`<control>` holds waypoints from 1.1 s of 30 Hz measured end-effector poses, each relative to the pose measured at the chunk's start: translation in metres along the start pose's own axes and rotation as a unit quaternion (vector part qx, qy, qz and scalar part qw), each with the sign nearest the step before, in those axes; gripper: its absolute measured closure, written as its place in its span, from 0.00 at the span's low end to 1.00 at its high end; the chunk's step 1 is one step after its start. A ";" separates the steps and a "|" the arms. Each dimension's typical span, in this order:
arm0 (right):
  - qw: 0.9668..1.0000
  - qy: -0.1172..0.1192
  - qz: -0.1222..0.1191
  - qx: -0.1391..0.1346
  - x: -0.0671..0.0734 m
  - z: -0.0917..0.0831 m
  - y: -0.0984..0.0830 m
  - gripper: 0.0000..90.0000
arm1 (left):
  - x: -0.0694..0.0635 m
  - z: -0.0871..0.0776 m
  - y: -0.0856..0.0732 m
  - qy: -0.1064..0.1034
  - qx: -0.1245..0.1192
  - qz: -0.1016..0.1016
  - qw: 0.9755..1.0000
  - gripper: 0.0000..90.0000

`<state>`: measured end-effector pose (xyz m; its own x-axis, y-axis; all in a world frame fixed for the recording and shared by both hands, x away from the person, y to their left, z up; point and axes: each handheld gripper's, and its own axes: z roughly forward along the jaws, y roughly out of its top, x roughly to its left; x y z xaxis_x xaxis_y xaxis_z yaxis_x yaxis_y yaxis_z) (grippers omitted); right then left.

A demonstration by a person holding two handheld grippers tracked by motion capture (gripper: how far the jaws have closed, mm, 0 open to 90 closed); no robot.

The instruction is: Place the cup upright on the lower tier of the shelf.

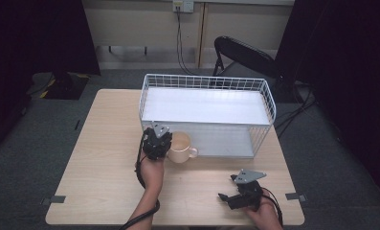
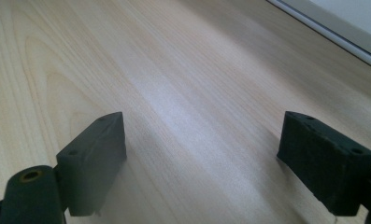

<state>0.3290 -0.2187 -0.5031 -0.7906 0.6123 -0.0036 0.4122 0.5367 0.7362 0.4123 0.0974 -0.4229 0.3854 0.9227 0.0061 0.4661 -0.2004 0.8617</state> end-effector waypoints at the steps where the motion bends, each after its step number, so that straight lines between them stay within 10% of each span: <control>1: 1.000 0.000 0.000 0.000 0.000 0.000 0.000 0.16 | 0.000 0.001 0.000 0.001 0.000 0.001 1.000 0.96; 33: 1.000 0.000 0.000 0.000 0.000 0.000 0.000 0.16 | 0.000 0.005 0.002 0.012 -0.007 -0.014 1.000 0.95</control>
<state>0.3290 -0.2187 -0.5031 -0.7906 0.6123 -0.0035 0.4124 0.5367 0.7361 0.4174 0.0955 -0.4242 0.3526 0.9358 -0.0055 0.4644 -0.1699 0.8692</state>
